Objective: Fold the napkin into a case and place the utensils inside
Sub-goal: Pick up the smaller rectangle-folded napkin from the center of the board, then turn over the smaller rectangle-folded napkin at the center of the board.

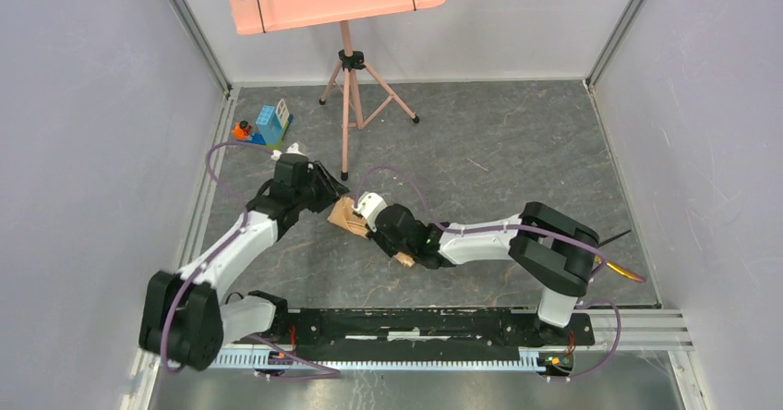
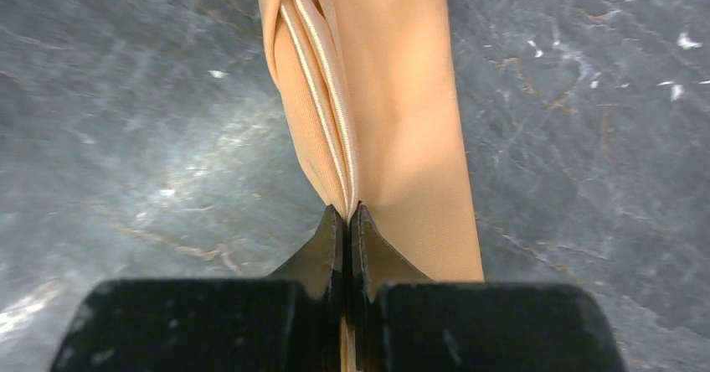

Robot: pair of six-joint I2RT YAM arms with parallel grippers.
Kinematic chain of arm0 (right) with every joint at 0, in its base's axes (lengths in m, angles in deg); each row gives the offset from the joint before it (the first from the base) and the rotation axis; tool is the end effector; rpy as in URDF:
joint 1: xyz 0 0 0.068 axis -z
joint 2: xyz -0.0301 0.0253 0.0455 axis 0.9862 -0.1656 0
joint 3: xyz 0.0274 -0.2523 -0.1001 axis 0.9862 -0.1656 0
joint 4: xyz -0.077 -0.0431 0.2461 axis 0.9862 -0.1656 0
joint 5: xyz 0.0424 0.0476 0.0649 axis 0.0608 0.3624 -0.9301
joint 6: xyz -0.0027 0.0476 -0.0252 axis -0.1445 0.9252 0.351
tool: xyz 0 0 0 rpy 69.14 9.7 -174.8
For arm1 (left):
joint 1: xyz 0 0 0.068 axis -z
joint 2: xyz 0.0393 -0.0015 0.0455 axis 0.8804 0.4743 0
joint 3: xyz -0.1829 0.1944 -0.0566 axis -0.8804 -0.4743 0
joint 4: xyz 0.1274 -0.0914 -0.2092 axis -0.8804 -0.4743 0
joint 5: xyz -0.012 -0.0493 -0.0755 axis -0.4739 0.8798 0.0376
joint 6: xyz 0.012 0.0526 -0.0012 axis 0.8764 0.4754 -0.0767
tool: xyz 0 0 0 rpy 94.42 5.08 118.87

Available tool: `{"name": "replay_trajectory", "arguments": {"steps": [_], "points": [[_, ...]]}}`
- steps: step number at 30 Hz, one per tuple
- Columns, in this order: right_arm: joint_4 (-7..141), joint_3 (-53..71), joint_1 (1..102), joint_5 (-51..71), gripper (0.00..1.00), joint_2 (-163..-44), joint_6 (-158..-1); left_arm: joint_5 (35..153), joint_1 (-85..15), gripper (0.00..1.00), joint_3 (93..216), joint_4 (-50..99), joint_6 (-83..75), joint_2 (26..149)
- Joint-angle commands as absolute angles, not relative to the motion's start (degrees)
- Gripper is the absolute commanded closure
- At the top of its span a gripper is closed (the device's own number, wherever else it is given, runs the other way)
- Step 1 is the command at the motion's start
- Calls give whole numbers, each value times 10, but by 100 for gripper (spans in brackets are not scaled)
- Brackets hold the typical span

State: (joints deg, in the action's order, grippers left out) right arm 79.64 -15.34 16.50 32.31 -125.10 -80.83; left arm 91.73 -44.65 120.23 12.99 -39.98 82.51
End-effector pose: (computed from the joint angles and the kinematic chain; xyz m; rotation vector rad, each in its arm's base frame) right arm 0.1672 0.3210 0.1478 -0.9751 2.0306 0.3623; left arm 0.2395 -0.0774 0.2101 -0.5668 2.3230 -0.6820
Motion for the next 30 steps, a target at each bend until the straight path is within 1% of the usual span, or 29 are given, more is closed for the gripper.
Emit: {"name": "replay_trajectory", "arguments": {"steps": [1, 5, 7, 11, 16, 19, 24, 30], "points": [[793, -150, 184, 197, 100, -1206, -691, 876, -450, 55, 1215, 31, -350, 717], [838, -169, 210, 76, 100, -1194, -598, 841, -450, 53, 1224, -46, -329, 628], [862, -182, 220, 35, 100, -1194, -556, 835, -450, 52, 1231, -79, -323, 597], [983, -233, 258, -89, 100, -1203, -420, 838, -450, 52, 1241, -122, -322, 549], [1132, -297, 294, -161, 100, -1211, -280, 841, -450, 53, 1259, -146, -317, 536], [1305, -353, 317, -198, 100, -1243, -142, 852, -451, 53, 1262, -144, -321, 540], [1516, -406, 350, -213, 100, -1321, -11, 870, -449, 54, 1269, -139, -323, 551], [1612, -425, 387, -233, 100, -1400, 9, 888, -449, 55, 1279, -131, -317, 573]]}}
